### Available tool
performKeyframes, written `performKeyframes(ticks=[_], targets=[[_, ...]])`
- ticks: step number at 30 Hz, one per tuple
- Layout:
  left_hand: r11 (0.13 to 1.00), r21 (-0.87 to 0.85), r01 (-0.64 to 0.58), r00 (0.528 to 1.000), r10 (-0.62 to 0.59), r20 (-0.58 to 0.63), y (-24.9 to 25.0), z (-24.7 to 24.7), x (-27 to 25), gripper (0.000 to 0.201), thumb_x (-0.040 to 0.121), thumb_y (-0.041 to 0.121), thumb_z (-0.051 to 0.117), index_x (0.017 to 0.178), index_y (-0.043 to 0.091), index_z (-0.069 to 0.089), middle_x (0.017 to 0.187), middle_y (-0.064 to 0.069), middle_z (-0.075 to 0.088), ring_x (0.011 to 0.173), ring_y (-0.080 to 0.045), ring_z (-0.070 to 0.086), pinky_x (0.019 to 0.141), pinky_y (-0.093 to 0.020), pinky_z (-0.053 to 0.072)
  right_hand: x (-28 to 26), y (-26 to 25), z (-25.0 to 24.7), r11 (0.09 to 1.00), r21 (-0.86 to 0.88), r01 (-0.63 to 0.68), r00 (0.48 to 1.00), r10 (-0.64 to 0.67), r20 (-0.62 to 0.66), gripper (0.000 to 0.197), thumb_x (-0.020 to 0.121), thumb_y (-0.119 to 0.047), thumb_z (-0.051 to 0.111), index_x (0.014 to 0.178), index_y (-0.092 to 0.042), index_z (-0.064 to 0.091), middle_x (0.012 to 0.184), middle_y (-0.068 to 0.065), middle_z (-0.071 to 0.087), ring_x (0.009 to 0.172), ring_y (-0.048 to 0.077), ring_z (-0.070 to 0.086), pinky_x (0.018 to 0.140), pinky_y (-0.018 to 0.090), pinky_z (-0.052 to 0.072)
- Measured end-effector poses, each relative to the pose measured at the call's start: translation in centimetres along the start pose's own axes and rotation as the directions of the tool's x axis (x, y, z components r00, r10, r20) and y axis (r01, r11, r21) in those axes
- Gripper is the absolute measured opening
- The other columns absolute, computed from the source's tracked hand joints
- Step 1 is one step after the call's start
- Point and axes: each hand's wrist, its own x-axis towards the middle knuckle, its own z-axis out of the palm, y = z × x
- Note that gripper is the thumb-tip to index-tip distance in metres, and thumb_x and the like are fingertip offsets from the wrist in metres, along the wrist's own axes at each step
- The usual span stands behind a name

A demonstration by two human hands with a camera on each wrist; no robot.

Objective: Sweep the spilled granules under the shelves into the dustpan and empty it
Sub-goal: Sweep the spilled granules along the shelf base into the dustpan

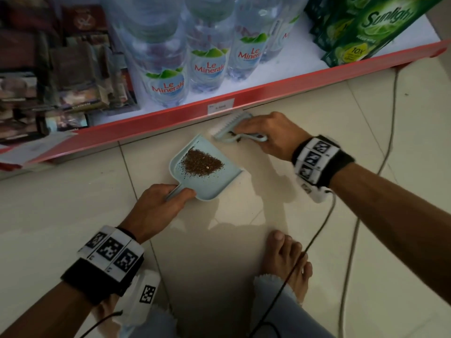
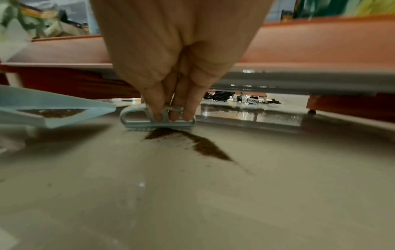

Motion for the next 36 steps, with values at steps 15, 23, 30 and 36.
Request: performKeyframes(ticks=[15,23,30,36], targets=[[0.997,-0.064,0.039,0.999,-0.040,-0.005,-1.0,-0.8,0.5,0.043,0.089,0.042,0.063,0.053,0.023,0.049,0.046,0.009,0.042,0.041,-0.007,0.036,0.051,-0.027,0.031,3.7,-3.4,2.6,0.992,0.110,0.063,0.993,-0.051,-0.109,0.054,0.077,0.013,0.058,0.127,-0.008,0.065,0.131,0.012,0.063,0.124,0.027,0.060,0.107,0.039,0.046],[0.996,-0.052,0.070,0.997,-0.071,-0.025,-2.2,-0.7,-0.1,0.039,0.088,0.043,0.064,0.061,0.017,0.052,0.048,0.008,0.044,0.042,-0.006,0.040,0.053,-0.027,0.033,-2.7,2.0,-1.2,1.000,0.005,0.002,0.998,-0.002,-0.058,0.039,0.081,0.009,0.067,0.115,-0.008,0.073,0.122,0.013,0.069,0.116,0.029,0.065,0.099,0.044,0.052],[0.997,-0.052,0.063,0.997,-0.066,-0.046,-2.7,-1.0,-0.1,0.043,0.090,0.041,0.064,0.053,0.022,0.052,0.044,0.008,0.046,0.040,-0.004,0.041,0.051,-0.027,0.034,1.1,-0.7,0.8,0.991,0.116,0.059,0.953,-0.021,-0.302,0.040,0.082,0.010,0.063,0.117,-0.007,0.072,0.123,0.011,0.068,0.118,0.024,0.064,0.103,0.038,0.050],[0.998,-0.043,0.049,0.997,-0.051,-0.057,-2.8,-0.9,-0.3,0.045,0.090,0.041,0.063,0.050,0.023,0.052,0.044,0.008,0.046,0.040,-0.004,0.041,0.054,-0.028,0.035,1.6,-1.7,2.2,0.997,0.075,-0.011,0.995,0.018,-0.096,0.053,0.076,0.013,0.057,0.124,-0.009,0.068,0.131,0.012,0.063,0.125,0.027,0.058,0.108,0.040,0.045]])
